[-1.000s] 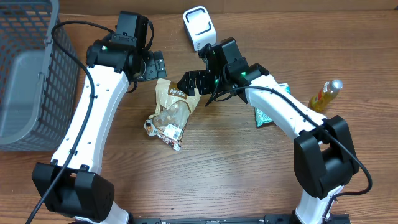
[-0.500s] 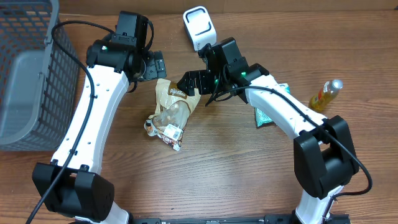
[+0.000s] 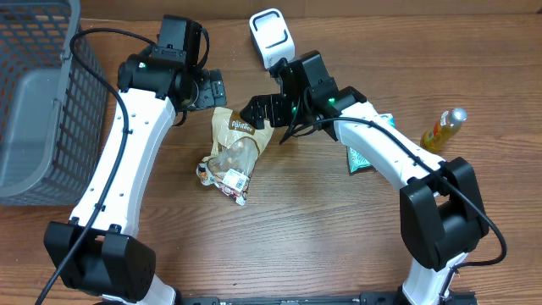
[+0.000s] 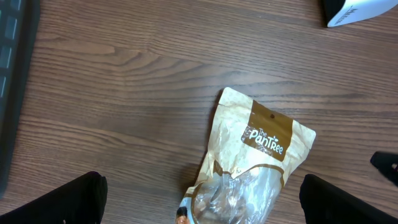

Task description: Scan the item barcode

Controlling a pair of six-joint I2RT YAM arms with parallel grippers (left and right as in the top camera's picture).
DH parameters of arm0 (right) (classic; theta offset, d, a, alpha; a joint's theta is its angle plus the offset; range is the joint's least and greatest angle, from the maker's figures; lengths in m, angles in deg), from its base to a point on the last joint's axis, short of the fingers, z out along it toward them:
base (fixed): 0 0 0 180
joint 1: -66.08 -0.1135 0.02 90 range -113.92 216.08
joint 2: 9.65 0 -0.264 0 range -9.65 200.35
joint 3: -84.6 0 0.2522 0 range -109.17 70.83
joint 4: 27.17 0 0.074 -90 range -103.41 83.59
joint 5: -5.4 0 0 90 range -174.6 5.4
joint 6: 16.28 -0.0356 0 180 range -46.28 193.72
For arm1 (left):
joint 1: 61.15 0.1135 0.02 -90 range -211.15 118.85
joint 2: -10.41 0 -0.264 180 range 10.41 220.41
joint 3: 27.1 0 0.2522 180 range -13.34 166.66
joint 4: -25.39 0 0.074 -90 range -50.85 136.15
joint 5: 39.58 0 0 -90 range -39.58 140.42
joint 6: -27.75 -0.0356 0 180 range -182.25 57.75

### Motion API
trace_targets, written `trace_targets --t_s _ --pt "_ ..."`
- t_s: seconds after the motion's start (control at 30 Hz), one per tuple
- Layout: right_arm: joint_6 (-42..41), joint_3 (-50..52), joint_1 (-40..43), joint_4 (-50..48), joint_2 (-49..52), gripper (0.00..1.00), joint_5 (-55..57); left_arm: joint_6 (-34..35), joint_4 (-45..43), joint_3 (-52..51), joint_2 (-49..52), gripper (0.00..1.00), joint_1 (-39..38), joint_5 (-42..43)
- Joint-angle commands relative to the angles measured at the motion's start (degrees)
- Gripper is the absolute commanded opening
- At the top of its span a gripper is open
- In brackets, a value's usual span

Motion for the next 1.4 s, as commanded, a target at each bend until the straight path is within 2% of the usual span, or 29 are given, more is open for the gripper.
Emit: trace_targets --t_s 0.0,0.2,0.4,0.8,1.37 --pt "0.1 -0.9 0.4 -1.7 0.0 1.00 0.3 -0.9 0.0 1.0 -0.7 1.00 -0.3 -0.5" --pt "0.0 -0.9 0.4 -1.8 0.0 1.00 -0.7 -0.9 0.0 1.0 -0.7 1.00 -0.3 -0.5" --pt "0.1 -0.9 0.4 -0.2 0.0 1.00 -8.7 -0.9 0.0 1.0 -0.7 1.00 -0.3 -0.5" --pt "0.5 -0.9 0.3 11.2 0.0 1.00 0.0 -0.9 0.0 1.0 -0.7 1.00 -0.3 -0.5" --pt "0.3 -0.9 0.3 11.4 0.0 1.00 0.3 -0.9 0.0 1.0 -0.7 1.00 -0.3 -0.5"
